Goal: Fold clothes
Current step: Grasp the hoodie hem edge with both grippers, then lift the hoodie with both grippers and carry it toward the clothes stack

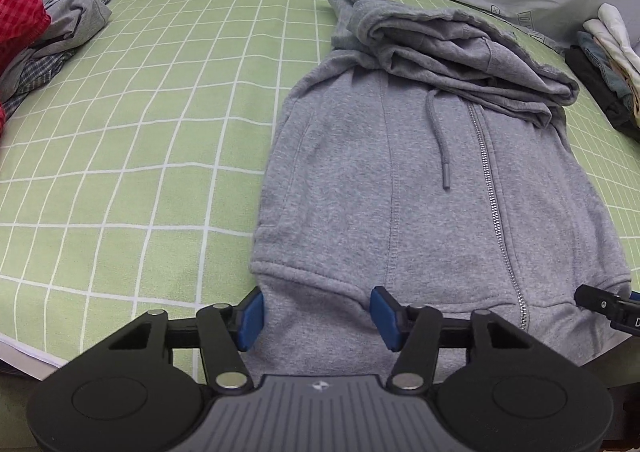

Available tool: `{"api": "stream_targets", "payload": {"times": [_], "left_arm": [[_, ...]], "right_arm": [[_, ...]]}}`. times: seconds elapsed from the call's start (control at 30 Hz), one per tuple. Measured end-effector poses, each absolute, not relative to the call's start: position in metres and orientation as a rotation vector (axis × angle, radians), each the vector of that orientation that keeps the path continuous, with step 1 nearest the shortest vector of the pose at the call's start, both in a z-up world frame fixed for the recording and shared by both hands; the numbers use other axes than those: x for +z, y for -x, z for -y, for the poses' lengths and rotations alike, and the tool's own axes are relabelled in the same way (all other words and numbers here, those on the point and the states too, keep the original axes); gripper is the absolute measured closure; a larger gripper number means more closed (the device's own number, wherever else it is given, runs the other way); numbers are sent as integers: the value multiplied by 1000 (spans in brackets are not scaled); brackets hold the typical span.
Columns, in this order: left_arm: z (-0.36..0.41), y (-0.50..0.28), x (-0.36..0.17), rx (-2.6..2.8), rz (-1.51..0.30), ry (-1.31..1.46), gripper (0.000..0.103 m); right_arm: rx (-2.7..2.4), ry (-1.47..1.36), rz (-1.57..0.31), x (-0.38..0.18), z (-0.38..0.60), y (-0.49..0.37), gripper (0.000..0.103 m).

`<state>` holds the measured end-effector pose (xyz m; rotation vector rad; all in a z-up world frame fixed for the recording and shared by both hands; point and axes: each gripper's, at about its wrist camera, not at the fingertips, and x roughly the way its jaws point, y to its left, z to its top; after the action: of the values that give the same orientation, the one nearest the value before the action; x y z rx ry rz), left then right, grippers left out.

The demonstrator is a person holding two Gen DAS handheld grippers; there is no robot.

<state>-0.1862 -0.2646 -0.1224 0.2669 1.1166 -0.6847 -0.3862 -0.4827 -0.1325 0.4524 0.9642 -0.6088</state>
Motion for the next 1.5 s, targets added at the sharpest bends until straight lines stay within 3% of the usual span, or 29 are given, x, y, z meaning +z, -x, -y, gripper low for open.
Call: {"api": "stream_targets", "payload": {"times": [0.03,0.07,0.1,0.13,0.27,0.93,1.17,1.5], "left_arm": [[264,186,-123,-701,-1128,-248,69],[265,186,-123,-707,-1139,-230,80],[265,185,-122,-711,-1150,-213,86],[266,184,-121,-715,-1161,-196,87],[272,184,-107,-751,-1137,-190,89],[358,93,-13,-807,-898,49,90],[402,40,-26,-790,-926,78,89],[453,-63,-89,-695,-1117,189,82]], "right_arm": [[-600,-455,-959,-131,481,386,32],[-589,-460,-952,-129,480,386,45],[-567,-483,-941,-127,480,386,65],[-548,-502,-931,-125,479,386,74],[-525,-470,-884,-107,476,380,82],[-550,-517,-556,-28,579,309,84],[-568,-550,-555,-32,621,266,84],[-599,-685,-637,-78,704,177,74]]}}
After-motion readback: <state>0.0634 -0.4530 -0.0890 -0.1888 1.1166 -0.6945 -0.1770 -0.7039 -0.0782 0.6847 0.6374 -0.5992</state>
